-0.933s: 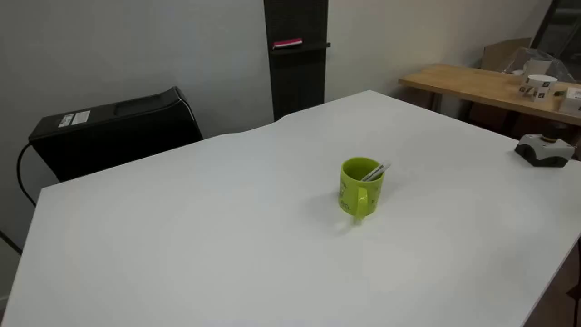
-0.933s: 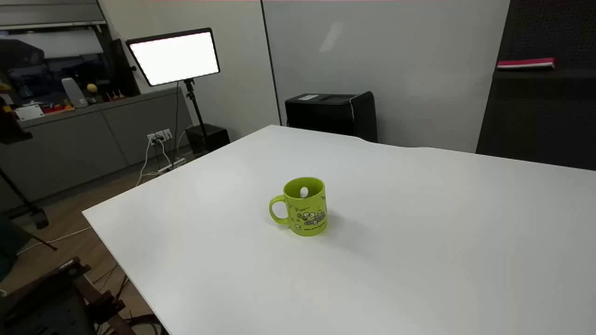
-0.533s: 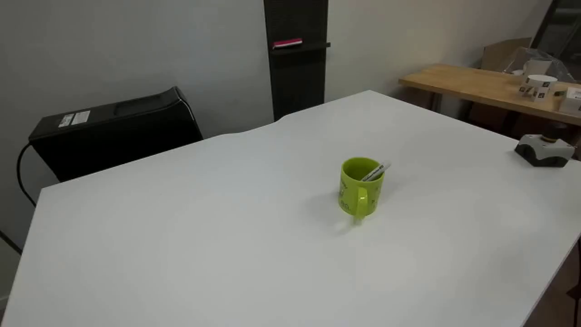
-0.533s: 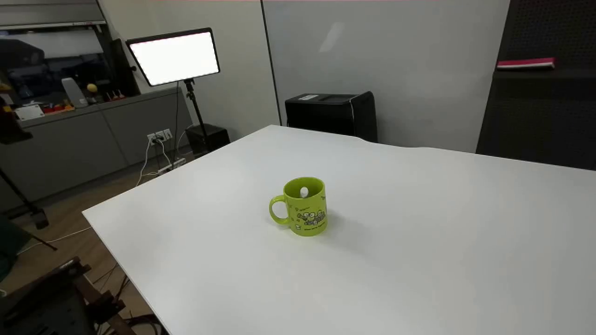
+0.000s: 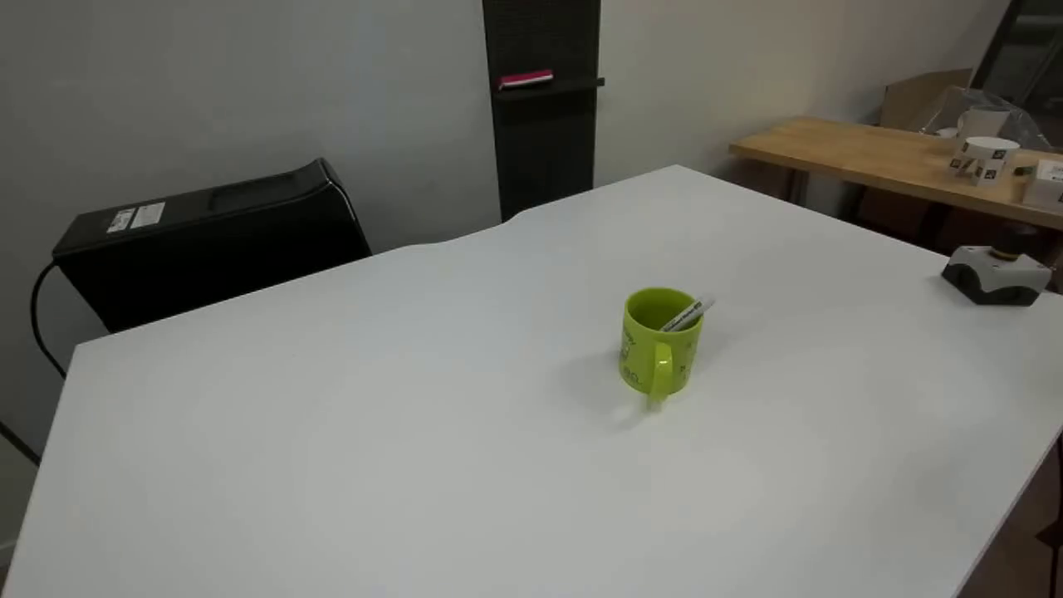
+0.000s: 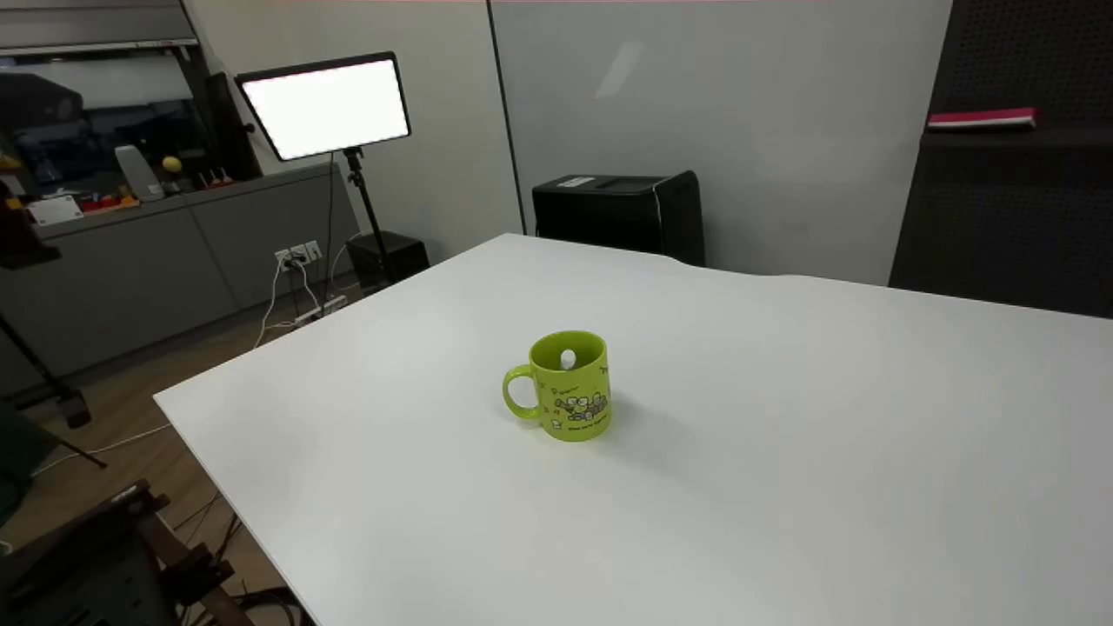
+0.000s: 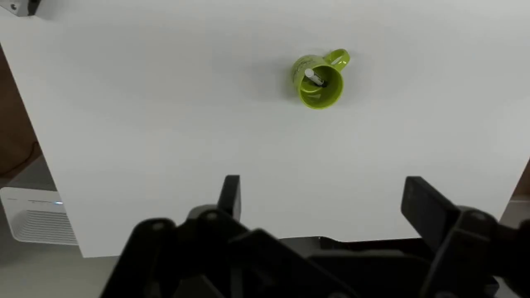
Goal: Remove the marker from the cup and put it on the table
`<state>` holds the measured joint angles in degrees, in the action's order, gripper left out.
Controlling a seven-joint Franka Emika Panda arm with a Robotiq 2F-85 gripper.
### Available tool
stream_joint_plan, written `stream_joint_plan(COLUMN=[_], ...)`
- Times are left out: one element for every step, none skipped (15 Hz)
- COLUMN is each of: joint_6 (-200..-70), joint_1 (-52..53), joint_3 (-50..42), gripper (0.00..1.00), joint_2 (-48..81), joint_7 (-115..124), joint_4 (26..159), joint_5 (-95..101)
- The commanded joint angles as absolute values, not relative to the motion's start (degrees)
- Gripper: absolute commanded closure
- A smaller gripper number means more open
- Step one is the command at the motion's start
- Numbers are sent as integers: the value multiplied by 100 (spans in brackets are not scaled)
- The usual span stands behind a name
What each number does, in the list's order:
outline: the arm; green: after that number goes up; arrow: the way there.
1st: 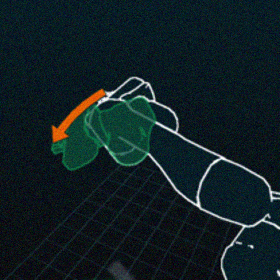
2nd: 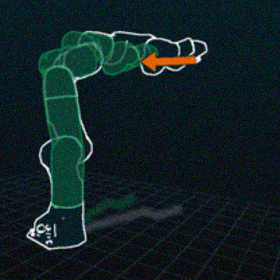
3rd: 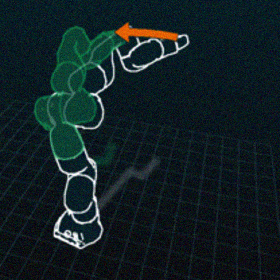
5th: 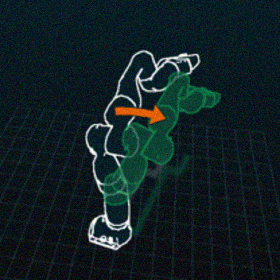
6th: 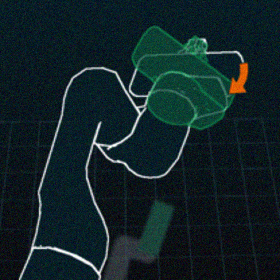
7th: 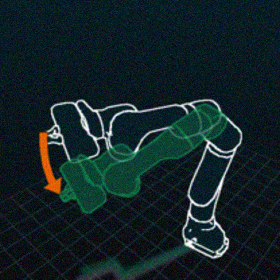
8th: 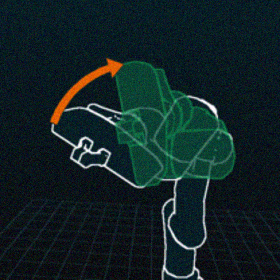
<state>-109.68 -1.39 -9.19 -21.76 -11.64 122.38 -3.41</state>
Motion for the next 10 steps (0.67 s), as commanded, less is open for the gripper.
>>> stream_joint_plan(joint_6=[-10859,-10835,-10848,-10870,-10883,-10915,-10931,-10953,-10982,-11019], joint_1=[-195,-183,-172,-171,-170,-171,-174,-179,-180,-175], joint_3=[-859,-851,-834,-807,-779,-754,-719,-681,-650,-623], gripper=[0,0,0,0,0,0,0,0,0,0], joint_2=[-2000,-1932,-1862,-1788,-1696,-1618,-1534,-1458,-1388,-1328], joint_7=[-1184,-1190,-1182,-1160,-1119,-1093,-1035,-944,-887,-863], joint_4=[12280,12335,12408,12462,12519,12566,12608,12658,12703,12754], joint_5=[-402,-422,-444,-437,-446,-458,-462,-471,-483,-510])
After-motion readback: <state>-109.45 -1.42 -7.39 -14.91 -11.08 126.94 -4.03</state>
